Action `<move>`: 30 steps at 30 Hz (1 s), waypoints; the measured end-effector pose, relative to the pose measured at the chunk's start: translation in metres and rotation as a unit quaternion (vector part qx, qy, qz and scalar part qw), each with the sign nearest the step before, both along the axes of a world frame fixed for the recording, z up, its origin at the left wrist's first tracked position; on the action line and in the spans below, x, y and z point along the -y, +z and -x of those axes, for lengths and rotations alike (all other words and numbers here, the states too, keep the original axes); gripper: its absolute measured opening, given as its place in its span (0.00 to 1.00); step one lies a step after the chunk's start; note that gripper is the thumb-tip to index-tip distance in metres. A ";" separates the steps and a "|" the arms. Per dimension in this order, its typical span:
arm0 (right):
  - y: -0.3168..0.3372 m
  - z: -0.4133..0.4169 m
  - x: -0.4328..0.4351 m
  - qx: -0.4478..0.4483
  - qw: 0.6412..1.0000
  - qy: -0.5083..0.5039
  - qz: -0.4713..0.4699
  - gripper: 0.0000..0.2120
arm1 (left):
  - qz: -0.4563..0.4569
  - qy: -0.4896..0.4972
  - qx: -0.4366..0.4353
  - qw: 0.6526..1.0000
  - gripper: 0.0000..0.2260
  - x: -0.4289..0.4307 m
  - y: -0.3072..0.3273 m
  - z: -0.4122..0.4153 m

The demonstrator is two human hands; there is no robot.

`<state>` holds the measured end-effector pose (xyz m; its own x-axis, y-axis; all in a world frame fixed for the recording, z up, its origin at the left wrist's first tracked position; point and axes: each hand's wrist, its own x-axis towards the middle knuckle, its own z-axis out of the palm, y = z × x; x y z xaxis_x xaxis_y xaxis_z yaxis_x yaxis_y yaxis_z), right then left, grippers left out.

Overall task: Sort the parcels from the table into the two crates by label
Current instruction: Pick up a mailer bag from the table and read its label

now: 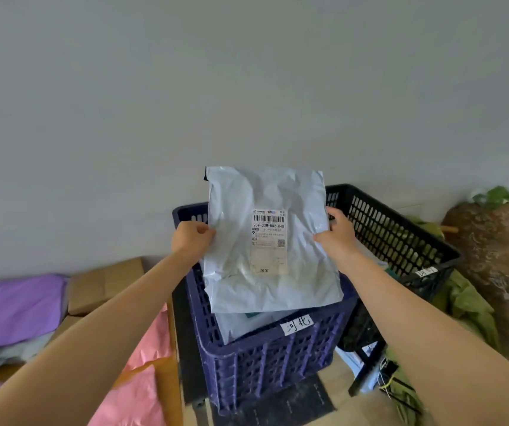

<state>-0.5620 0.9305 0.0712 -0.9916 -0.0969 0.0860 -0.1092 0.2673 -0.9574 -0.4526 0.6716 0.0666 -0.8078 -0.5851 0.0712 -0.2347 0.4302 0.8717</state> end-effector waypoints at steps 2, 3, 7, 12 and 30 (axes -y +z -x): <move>-0.012 0.019 0.013 0.009 1.000 0.014 -0.015 0.32 | 0.027 0.011 0.030 0.999 0.20 0.007 -0.010 0.014; -0.019 0.028 0.018 0.011 0.999 0.022 -0.022 0.32 | 0.039 0.017 0.044 0.998 0.20 0.009 -0.016 0.020; -0.047 0.053 0.034 0.030 0.998 0.035 -0.048 0.32 | 0.042 0.045 0.089 0.994 0.17 0.009 -0.042 0.036; -0.079 0.069 0.056 0.033 0.991 0.069 -0.113 0.29 | 0.026 0.060 0.177 0.982 0.06 -0.004 -0.069 0.053; -0.177 0.142 0.106 0.149 0.959 0.163 -0.177 0.32 | 0.037 0.167 0.349 0.921 0.33 -0.019 -0.159 0.119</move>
<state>-0.7044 0.8244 -0.1056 -0.8789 -0.3775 -0.2916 0.0217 0.5790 -0.8150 -0.5718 0.6906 -0.0919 -0.4481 -0.8234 -0.3481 -0.8570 0.2848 0.4295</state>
